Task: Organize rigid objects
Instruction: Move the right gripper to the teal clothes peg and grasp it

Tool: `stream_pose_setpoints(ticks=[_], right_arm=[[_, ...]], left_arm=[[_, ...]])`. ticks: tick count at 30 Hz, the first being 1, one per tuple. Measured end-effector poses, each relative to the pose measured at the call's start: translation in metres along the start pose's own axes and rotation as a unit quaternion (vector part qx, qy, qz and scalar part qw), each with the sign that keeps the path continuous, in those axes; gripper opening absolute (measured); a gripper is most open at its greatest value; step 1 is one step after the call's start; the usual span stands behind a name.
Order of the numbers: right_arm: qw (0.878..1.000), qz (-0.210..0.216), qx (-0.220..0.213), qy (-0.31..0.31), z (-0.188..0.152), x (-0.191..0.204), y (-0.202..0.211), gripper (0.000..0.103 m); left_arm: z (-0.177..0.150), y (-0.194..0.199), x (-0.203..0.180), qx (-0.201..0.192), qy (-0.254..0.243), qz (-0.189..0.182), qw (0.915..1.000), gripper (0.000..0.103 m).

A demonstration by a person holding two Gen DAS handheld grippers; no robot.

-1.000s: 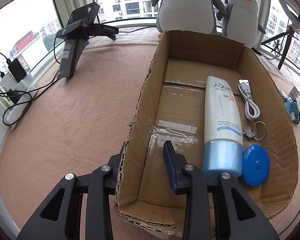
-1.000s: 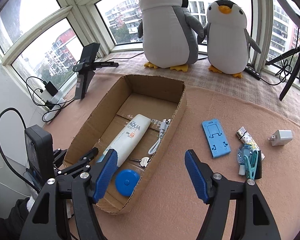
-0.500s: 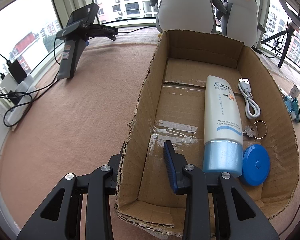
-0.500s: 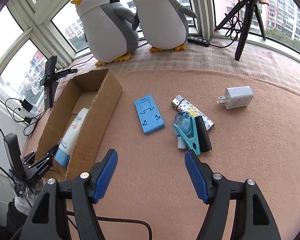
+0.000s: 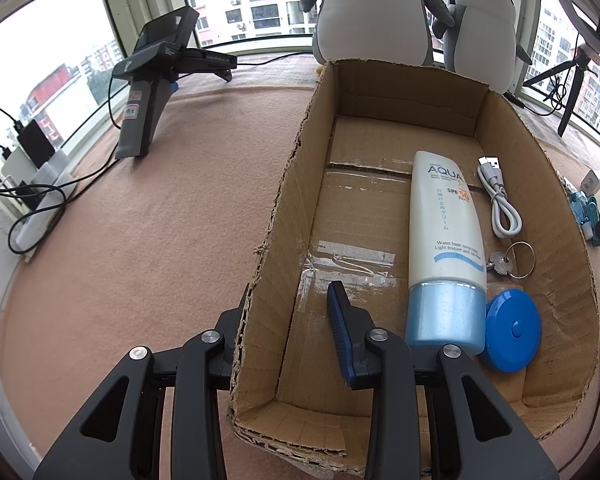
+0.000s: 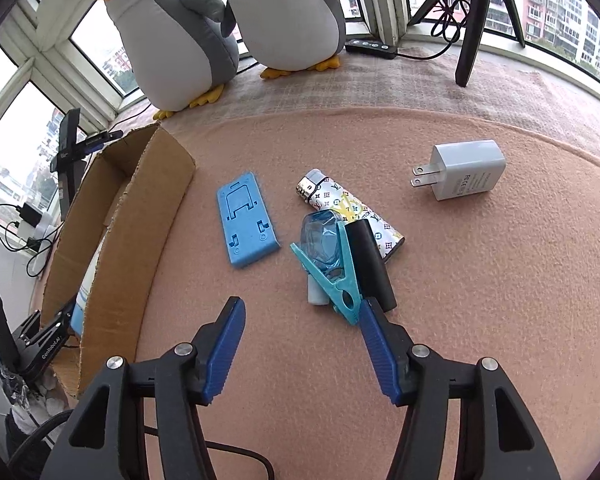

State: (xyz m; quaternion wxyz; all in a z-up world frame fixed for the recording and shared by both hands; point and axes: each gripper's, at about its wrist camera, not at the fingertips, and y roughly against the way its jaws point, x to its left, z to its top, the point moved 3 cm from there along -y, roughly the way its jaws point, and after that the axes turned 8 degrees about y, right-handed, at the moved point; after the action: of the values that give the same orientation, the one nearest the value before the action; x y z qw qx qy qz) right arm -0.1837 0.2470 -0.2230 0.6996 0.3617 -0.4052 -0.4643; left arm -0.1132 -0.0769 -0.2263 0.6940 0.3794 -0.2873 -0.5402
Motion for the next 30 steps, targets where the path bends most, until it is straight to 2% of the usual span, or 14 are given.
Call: stream_pose_setpoints(ticks=[4, 10, 14, 19, 21, 30], right_arm=[[1.0, -0.009, 0.003, 0.002, 0.003, -0.005, -0.004, 0.055], [1.0, -0.014, 0.008, 0.007, 0.007, -0.007, -0.011, 0.047], [1.0, -0.01, 0.011, 0.007, 0.011, -0.008, -0.015, 0.035], [1.0, -0.006, 0.013, 0.007, 0.012, -0.007, -0.016, 0.029], [1.0, -0.003, 0.015, 0.005, 0.011, -0.007, -0.017, 0.02], [1.0, -0.008, 0.008, 0.001, 0.005, -0.006, -0.011, 0.019]], left_arm=[[0.001, -0.001, 0.003, -0.001, -0.001, 0.002, 1.0, 0.032], [0.0, -0.001, 0.002, -0.001, -0.002, 0.002, 1.0, 0.032], [0.0, -0.001, 0.002, -0.001, -0.002, 0.002, 1.0, 0.032], [0.0, -0.001, 0.002, -0.001, -0.002, 0.002, 1.0, 0.032], [0.0, -0.001, 0.002, -0.001, -0.002, 0.002, 1.0, 0.032], [0.0, -0.001, 0.002, -0.002, -0.003, 0.003, 1.0, 0.032]])
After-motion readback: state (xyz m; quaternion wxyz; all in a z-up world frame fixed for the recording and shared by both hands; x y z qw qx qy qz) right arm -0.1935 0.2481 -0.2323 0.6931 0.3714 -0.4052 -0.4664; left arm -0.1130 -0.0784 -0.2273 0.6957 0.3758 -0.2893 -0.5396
